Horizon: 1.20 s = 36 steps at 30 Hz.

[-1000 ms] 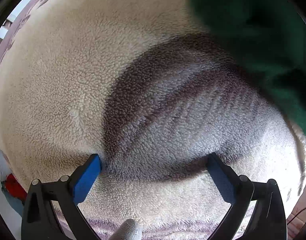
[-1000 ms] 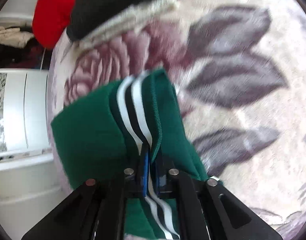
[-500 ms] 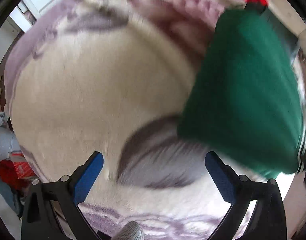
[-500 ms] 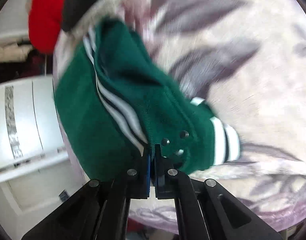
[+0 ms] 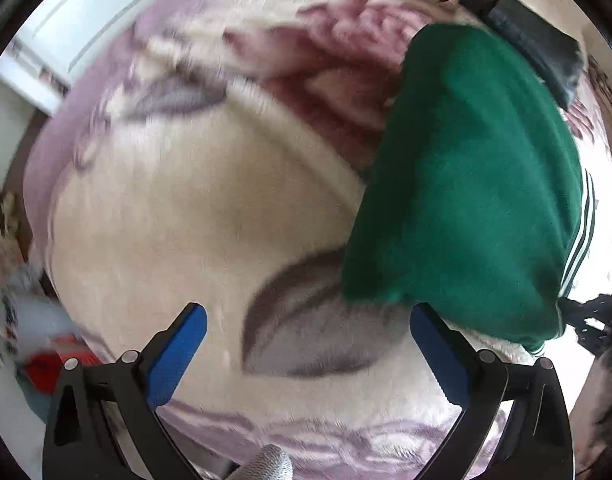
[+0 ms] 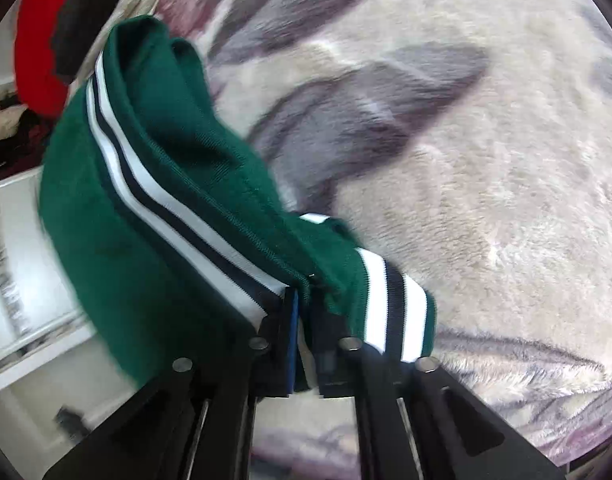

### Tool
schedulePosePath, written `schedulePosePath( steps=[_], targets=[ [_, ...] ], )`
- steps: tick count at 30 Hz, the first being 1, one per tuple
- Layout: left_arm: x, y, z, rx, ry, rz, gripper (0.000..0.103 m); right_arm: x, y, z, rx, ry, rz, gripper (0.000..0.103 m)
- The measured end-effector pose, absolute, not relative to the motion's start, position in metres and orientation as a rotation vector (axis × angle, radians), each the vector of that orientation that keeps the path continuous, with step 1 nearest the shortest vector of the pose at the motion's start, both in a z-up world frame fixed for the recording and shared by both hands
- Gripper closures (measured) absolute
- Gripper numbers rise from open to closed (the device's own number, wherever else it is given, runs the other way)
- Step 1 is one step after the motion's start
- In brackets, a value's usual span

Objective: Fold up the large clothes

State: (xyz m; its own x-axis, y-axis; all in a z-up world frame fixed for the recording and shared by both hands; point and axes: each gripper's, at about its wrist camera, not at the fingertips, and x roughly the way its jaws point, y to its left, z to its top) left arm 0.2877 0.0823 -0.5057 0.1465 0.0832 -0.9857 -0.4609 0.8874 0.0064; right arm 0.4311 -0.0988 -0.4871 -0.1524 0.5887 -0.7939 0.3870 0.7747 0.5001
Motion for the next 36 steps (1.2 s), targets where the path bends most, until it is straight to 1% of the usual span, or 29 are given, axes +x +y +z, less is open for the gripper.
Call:
schedulePosePath(
  steps=[1, 2, 3, 4, 5, 8, 10, 12, 13, 14, 15, 16, 19, 21, 23, 25, 27, 28, 29, 30, 31, 32, 33, 34, 35, 36],
  targets=[
    [0.298, 0.082, -0.498, -0.305, 1.351, 0.391, 0.0, 0.436, -0.102, -0.483, 0.751, 1.794, 0.227, 0.079],
    [0.304, 0.084, -0.494, -0.294, 1.328, 0.381, 0.0, 0.445, -0.109, -0.471, 0.725, 1.782, 0.217, 0.058],
    [0.315, 0.085, -0.489, -0.282, 1.3, 0.369, 0.0, 0.451, -0.115, -0.462, 0.72, 1.744, 0.209, 0.05],
    [0.334, 0.088, -0.486, -0.26, 1.281, 0.357, 0.0, 0.461, -0.122, -0.45, 0.737, 1.679, 0.211, 0.039],
    [0.347, 0.093, -0.485, -0.248, 1.269, 0.349, 0.0, 0.475, -0.126, -0.44, 0.772, 1.611, 0.233, 0.032],
    [0.392, 0.099, -0.481, -0.205, 1.218, 0.331, 0.0, 0.516, -0.119, -0.435, 0.844, 1.506, 0.312, 0.025],
    [0.425, 0.104, -0.485, -0.16, 1.195, 0.333, 0.0, 0.554, -0.097, -0.446, 0.866, 1.484, 0.359, 0.024],
    [0.45, 0.1, -0.488, -0.121, 1.192, 0.336, 0.0, 0.584, -0.073, -0.468, 0.914, 1.509, 0.432, 0.024],
    [0.464, 0.097, -0.492, -0.101, 1.198, 0.333, 0.0, 0.59, -0.061, -0.476, 0.919, 1.544, 0.436, 0.025],
    [0.474, 0.096, -0.497, -0.084, 1.202, 0.329, 0.0, 0.596, -0.046, -0.486, 0.894, 1.562, 0.446, 0.039],
    [0.485, 0.093, -0.501, -0.073, 1.213, 0.313, 0.0, 0.598, -0.037, -0.485, 0.83, 1.561, 0.459, 0.06],
    [0.493, 0.09, -0.504, -0.073, 1.223, 0.3, 0.0, 0.599, -0.029, -0.483, 0.784, 1.566, 0.476, 0.087],
    [0.509, 0.084, -0.508, -0.06, 1.226, 0.268, 0.0, 0.594, -0.036, -0.459, 0.783, 1.477, 0.434, 0.091],
    [0.517, 0.08, -0.515, -0.063, 1.232, 0.228, 0.0, 0.586, -0.057, -0.439, 0.801, 1.424, 0.376, 0.093],
    [0.526, 0.074, -0.527, -0.072, 1.253, 0.183, 0.0, 0.581, -0.081, -0.444, 0.818, 1.424, 0.28, 0.093],
    [0.533, 0.073, -0.541, -0.098, 1.286, 0.171, 0.0, 0.581, -0.091, -0.474, 0.797, 1.486, 0.199, 0.092],
    [0.536, 0.077, -0.548, -0.089, 1.301, 0.213, 0.0, 0.585, -0.081, -0.504, 0.771, 1.552, 0.206, 0.085],
    [0.536, 0.079, -0.547, -0.098, 1.303, 0.215, 0.0, 0.588, -0.08, -0.508, 0.783, 1.571, 0.23, 0.077],
    [0.534, 0.083, -0.546, -0.12, 1.304, 0.211, 0.0, 0.588, -0.082, -0.506, 0.817, 1.582, 0.253, 0.065],
    [0.532, 0.086, -0.543, -0.137, 1.304, 0.208, 0.0, 0.583, -0.089, -0.498, 0.849, 1.588, 0.273, 0.057],
    [0.527, 0.089, -0.538, -0.149, 1.304, 0.207, 0.0, 0.577, -0.095, -0.491, 0.86, 1.589, 0.284, 0.041],
    [0.523, 0.091, -0.535, -0.149, 1.303, 0.211, 0.0, 0.565, -0.104, -0.481, 0.871, 1.58, 0.297, 0.034],
    [0.518, 0.092, -0.53, -0.148, 1.3, 0.218, 0.0, 0.553, -0.11, -0.475, 0.878, 1.571, 0.321, 0.031],
    [0.512, 0.093, -0.526, -0.152, 1.297, 0.222, 0.0, 0.541, -0.11, -0.471, 0.868, 1.583, 0.336, 0.022],
    [0.502, 0.094, -0.52, -0.159, 1.291, 0.222, 0.0, 0.527, -0.111, -0.471, 0.845, 1.616, 0.342, 0.019],
    [0.493, 0.094, -0.515, -0.161, 1.284, 0.229, 0.0, 0.512, -0.108, -0.476, 0.83, 1.657, 0.363, 0.019]
  ],
)
